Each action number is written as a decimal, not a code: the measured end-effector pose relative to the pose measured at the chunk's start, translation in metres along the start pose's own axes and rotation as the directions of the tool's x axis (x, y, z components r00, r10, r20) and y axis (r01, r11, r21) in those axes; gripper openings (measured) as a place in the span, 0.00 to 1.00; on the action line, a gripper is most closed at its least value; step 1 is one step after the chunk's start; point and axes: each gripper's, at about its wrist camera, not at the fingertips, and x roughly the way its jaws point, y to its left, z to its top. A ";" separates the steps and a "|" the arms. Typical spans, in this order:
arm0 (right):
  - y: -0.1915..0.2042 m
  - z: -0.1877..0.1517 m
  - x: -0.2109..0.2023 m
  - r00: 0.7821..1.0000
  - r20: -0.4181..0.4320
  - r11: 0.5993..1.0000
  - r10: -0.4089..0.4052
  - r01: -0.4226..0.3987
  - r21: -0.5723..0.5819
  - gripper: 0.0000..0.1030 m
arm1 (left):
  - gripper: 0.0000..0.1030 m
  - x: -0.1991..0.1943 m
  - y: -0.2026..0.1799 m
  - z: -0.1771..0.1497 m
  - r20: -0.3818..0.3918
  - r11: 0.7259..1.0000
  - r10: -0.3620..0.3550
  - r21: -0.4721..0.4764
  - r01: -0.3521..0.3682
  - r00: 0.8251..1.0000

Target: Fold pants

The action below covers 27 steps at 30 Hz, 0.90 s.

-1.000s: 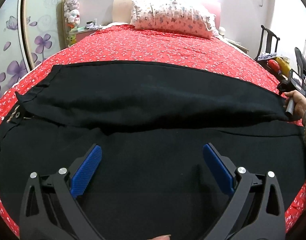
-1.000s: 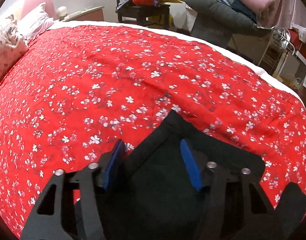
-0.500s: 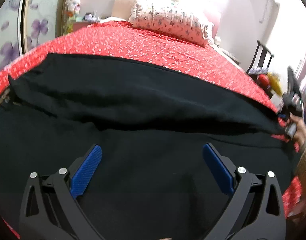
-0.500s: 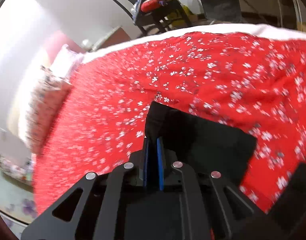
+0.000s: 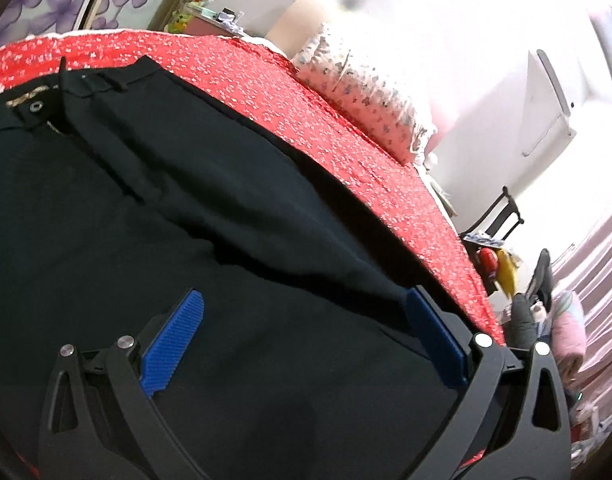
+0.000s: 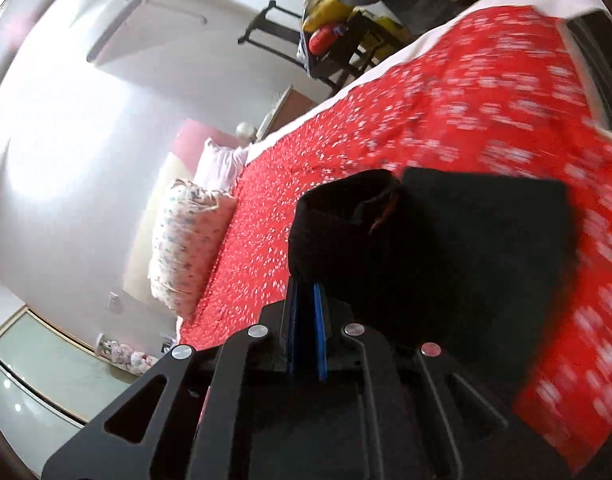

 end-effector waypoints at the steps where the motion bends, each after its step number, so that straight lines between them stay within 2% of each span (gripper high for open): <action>1: -0.006 -0.007 -0.011 1.000 -0.002 1.000 -0.006 0.006 0.008 0.07 | 0.98 -0.001 0.001 0.001 -0.005 1.000 -0.009 -0.001 0.009 1.000; 4: -0.026 -0.020 -0.021 0.999 -0.049 0.996 -0.021 0.025 0.083 0.07 | 0.98 -0.005 0.006 0.001 -0.009 1.000 -0.004 0.003 0.004 1.000; 7: -0.043 -0.023 -0.019 0.993 -0.104 0.988 -0.049 0.063 0.142 0.07 | 0.98 -0.012 0.019 0.015 -0.005 0.998 -0.006 -0.064 0.006 1.000; 10: -0.042 -0.024 -0.016 0.990 -0.124 0.988 -0.061 0.078 0.135 0.07 | 0.98 -0.013 0.030 0.044 0.000 0.985 0.003 -0.172 -0.003 1.000; 13: -0.046 -0.021 -0.010 0.988 -0.139 0.986 -0.062 0.083 0.147 0.07 | 0.98 0.001 0.028 0.085 -0.037 0.987 0.059 -0.148 -0.064 0.998; 15: -0.049 -0.022 -0.005 0.986 -0.156 0.981 -0.058 0.086 0.176 0.07 | 0.98 0.021 0.016 0.116 -0.054 0.992 0.098 -0.069 -0.101 0.994; 17: -0.056 -0.020 -0.002 0.985 -0.169 0.974 -0.044 0.080 0.213 0.07 | 0.98 0.046 0.006 0.141 -0.092 0.992 0.122 -0.030 -0.125 0.988; 19: -0.055 -0.020 -0.001 0.984 -0.171 0.974 -0.041 0.077 0.213 0.07 | 0.98 0.075 0.005 0.160 -0.141 0.987 0.142 -0.055 -0.151 0.980; 22: -0.050 -0.018 0.001 0.984 -0.170 0.978 -0.055 0.087 0.187 0.07 | 0.98 0.123 0.013 0.181 -0.208 0.963 0.181 -0.163 -0.216 0.961; 26: -0.049 -0.015 0.006 0.981 -0.186 0.981 -0.061 0.093 0.170 0.07 | 0.97 0.172 0.023 0.194 -0.276 0.933 0.241 -0.198 -0.301 0.930; 27: -0.048 -0.015 0.007 0.979 -0.191 0.982 -0.067 0.098 0.159 0.07 | 0.92 0.183 0.026 0.196 -0.295 0.930 0.235 -0.210 -0.303 0.926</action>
